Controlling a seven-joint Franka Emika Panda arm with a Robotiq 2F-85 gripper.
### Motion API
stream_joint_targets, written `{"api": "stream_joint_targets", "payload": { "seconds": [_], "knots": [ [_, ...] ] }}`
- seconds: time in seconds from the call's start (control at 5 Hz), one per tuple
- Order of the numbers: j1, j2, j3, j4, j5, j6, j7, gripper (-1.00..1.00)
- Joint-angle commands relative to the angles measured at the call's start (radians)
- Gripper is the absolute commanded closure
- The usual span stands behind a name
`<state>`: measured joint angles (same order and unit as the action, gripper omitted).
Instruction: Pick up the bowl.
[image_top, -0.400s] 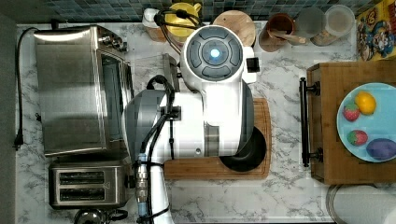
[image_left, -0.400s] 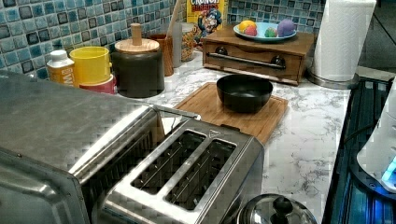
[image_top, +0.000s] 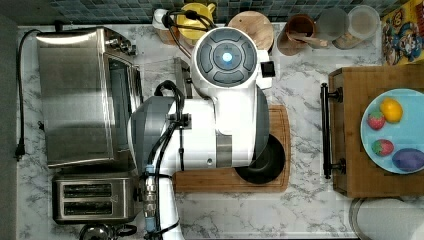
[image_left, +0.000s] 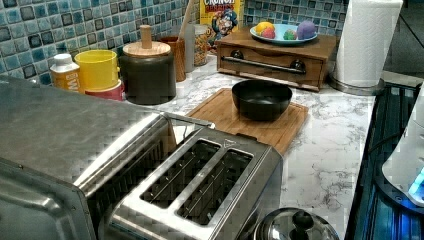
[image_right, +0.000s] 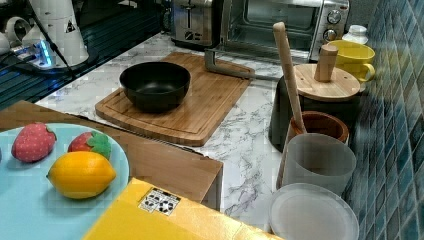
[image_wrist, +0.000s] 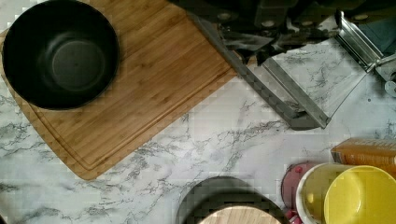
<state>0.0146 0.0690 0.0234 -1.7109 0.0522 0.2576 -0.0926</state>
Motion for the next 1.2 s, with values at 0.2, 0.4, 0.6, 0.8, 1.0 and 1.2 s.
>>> {"api": "stream_joint_targets", "payload": {
  "seconds": [0.2,0.4,0.6,0.8,1.0,1.2],
  "knots": [
    [-0.023,-0.025,-0.026,-0.079,-0.042,0.019,-0.068,1.00],
    [-0.050,-0.071,-0.057,-0.160,-0.062,0.034,-0.119,1.00],
    [-0.081,-0.150,-0.076,-0.284,-0.068,0.091,-0.181,1.00],
    [-0.088,-0.187,-0.114,-0.373,-0.097,0.116,-0.208,1.00],
    [-0.094,-0.182,-0.140,-0.418,-0.142,0.126,-0.206,1.00],
    [-0.103,-0.201,-0.153,-0.475,-0.172,0.165,-0.204,0.00]
  ]
}}
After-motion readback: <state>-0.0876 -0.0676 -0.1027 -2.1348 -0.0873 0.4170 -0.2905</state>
